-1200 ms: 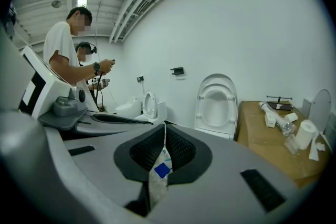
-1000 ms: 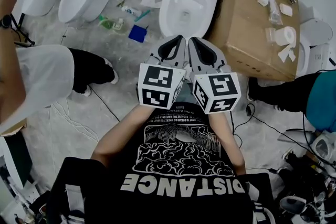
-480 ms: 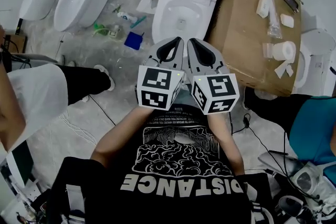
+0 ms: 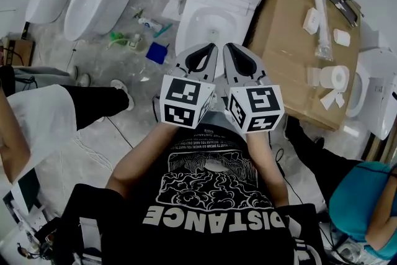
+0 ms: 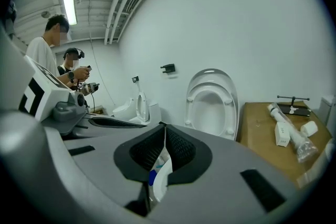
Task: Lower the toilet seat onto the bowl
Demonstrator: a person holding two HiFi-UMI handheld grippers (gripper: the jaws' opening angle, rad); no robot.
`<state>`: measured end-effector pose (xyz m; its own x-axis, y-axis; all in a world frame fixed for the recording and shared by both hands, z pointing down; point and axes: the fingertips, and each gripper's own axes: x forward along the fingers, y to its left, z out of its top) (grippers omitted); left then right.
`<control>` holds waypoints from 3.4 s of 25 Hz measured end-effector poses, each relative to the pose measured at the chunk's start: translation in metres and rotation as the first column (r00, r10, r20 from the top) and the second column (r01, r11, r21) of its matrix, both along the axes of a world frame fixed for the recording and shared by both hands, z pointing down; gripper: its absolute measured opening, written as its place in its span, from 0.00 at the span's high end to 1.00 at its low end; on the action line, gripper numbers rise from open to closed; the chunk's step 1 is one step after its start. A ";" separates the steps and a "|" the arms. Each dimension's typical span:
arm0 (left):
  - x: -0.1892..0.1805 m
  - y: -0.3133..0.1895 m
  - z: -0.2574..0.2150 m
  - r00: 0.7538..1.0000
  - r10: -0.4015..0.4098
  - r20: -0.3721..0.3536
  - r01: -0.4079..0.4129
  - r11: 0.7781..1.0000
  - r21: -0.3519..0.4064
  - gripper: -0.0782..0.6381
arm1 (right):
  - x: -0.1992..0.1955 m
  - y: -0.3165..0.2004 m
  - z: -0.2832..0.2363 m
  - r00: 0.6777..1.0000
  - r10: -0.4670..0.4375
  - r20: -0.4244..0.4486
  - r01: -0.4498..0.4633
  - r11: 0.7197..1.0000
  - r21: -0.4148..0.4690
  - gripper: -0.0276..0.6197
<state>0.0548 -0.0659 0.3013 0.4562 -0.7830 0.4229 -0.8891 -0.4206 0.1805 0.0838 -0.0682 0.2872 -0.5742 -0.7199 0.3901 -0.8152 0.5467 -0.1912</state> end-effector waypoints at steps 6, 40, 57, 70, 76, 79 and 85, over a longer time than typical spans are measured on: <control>-0.001 -0.035 -0.003 1.000 0.032 0.002 -0.032 0.999 0.006 0.88 | 0.000 -0.032 -0.002 1.000 -0.024 -0.018 0.025 1.000 0.010 0.93; -0.049 -0.305 -0.001 0.896 0.437 0.079 -0.442 0.894 0.074 0.79 | -0.006 -0.287 0.003 0.953 0.027 -0.302 -0.005 0.997 0.072 0.86; -0.032 -0.412 -0.001 0.806 0.539 0.246 -0.573 0.815 0.092 0.72 | 0.028 -0.384 0.010 0.884 -0.031 -0.467 0.067 0.996 0.061 0.71; -0.023 -0.444 0.026 0.698 0.614 0.368 -0.671 0.741 0.038 0.68 | 0.026 -0.433 0.030 0.787 -0.190 -0.587 0.202 0.978 -0.046 0.68; -0.025 -0.445 0.031 0.661 0.615 0.430 -0.697 0.716 0.048 0.74 | 0.024 -0.437 0.036 0.766 -0.205 -0.609 0.210 0.976 -0.064 0.71; -0.025 -0.443 0.031 0.641 0.634 0.432 -0.711 0.703 0.024 0.75 | 0.026 -0.436 0.036 0.737 -0.209 -0.643 0.214 0.974 -0.071 0.77; -0.028 -0.427 0.028 0.612 0.636 0.470 -0.720 0.694 -0.002 0.75 | 0.023 -0.422 0.034 0.703 -0.211 -0.680 0.231 0.971 -0.062 0.79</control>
